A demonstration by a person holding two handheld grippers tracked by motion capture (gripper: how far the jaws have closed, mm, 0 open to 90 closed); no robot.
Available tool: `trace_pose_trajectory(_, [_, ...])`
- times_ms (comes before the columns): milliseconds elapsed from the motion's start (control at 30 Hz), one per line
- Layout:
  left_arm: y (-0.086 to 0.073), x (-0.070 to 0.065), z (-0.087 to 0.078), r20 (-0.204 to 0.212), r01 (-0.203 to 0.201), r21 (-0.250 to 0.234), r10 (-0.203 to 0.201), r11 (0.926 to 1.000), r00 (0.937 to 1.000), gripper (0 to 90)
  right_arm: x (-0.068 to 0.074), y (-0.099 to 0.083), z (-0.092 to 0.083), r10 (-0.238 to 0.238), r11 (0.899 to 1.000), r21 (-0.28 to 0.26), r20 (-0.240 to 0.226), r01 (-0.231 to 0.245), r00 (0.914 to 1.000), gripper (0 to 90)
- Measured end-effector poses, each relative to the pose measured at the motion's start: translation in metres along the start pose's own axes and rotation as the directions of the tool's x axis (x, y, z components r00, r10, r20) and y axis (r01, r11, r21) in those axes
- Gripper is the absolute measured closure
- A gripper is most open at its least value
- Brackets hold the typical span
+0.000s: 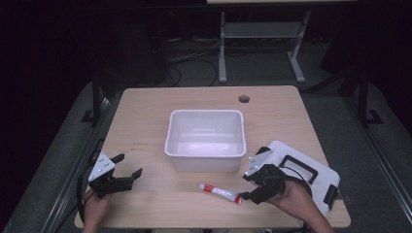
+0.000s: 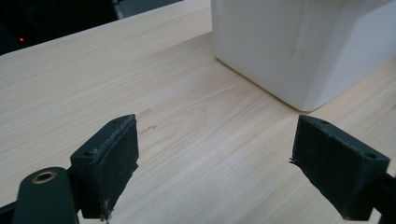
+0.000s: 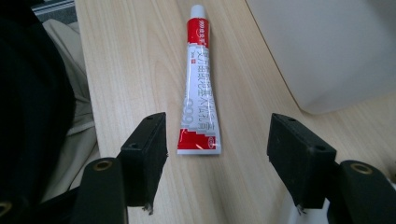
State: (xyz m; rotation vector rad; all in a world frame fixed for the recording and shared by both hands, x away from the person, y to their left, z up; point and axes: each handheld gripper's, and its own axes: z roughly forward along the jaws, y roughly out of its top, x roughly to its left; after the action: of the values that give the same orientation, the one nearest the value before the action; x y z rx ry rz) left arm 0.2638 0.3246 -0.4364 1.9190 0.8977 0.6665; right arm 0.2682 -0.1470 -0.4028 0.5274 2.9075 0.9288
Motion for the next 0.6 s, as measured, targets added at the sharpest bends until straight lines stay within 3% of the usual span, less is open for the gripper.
trace_pose_trajectory(600, [0.000, 0.000, -0.001, 0.000, -0.001, -0.002, 0.001, 1.0000, 1.0000, 13.8, 0.003, 0.014, 0.012, -0.023, 1.000, -0.001, -0.028, 0.023, 0.9993, 37.0])
